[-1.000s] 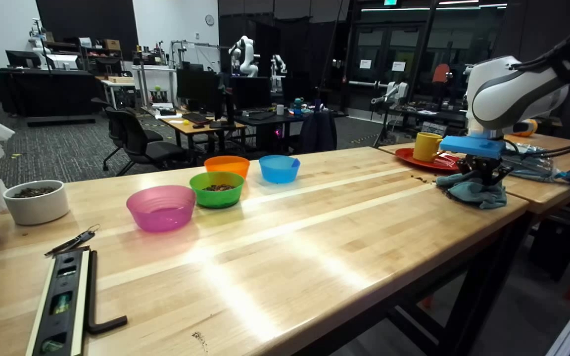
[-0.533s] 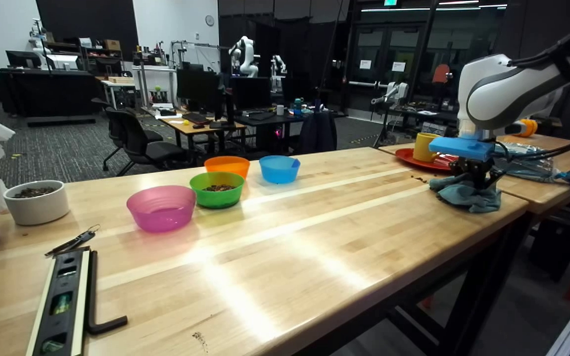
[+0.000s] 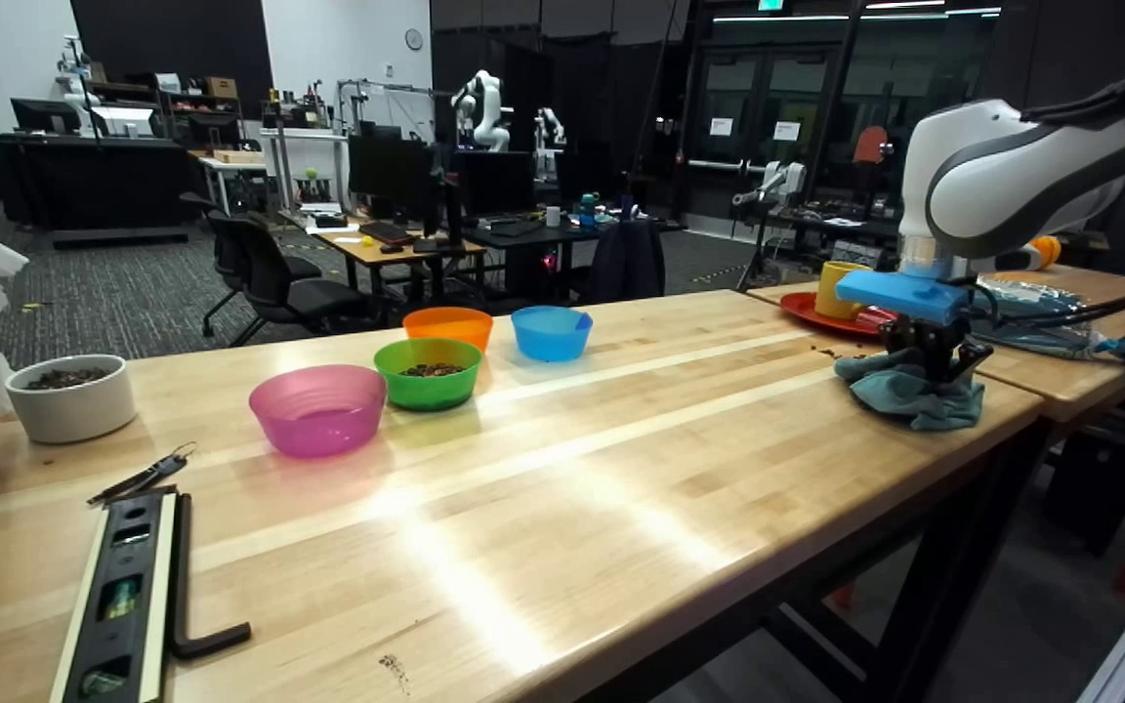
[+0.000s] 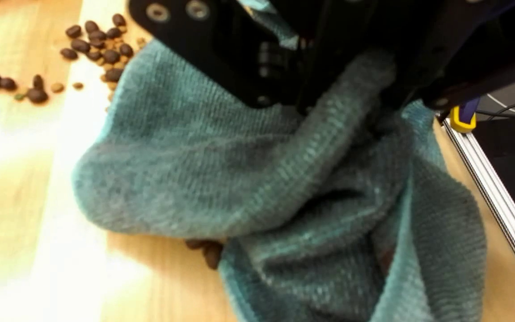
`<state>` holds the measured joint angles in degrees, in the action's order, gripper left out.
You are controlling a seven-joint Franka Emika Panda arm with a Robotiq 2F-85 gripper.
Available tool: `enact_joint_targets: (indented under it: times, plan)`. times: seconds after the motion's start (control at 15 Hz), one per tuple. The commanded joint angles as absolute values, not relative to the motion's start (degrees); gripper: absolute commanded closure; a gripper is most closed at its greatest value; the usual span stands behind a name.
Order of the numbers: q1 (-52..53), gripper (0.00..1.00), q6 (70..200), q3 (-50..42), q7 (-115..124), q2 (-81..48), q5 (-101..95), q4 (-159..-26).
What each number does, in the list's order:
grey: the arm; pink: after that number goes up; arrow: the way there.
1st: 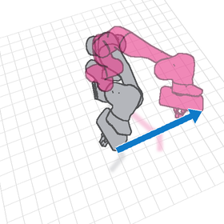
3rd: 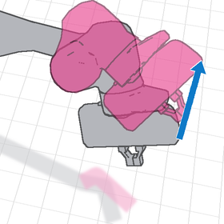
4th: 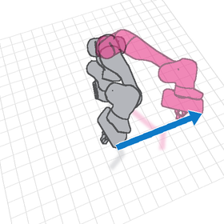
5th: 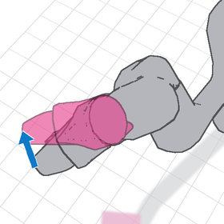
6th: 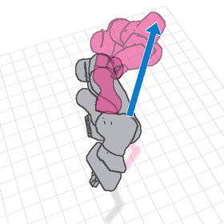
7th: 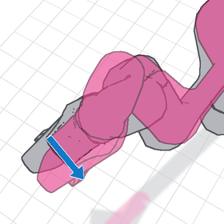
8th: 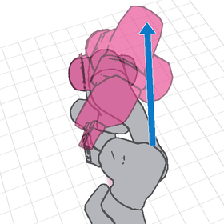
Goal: Move the towel to the right then use it to wipe the counter.
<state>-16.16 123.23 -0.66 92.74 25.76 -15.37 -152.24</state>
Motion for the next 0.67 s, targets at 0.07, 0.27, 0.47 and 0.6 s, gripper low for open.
enact_joint_targets:
  times: [0.07, 0.27, 0.47, 0.6]
  plan:
    - [-11.7, 0.96, 125.6, 1.8, 95.6, 27.2, -8.8, -160.4]
    - [-9.8, 0.96, 125.6, 3.7, 95.5, 28.5, -6.2, -161.4]
    - [-7.5, 0.96, 125.0, 5.8, 95.7, 29.8, -3.4, -162.0]
    - [-5.8, 0.96, 124.7, 7.3, 95.6, 30.6, -1.6, -162.4]
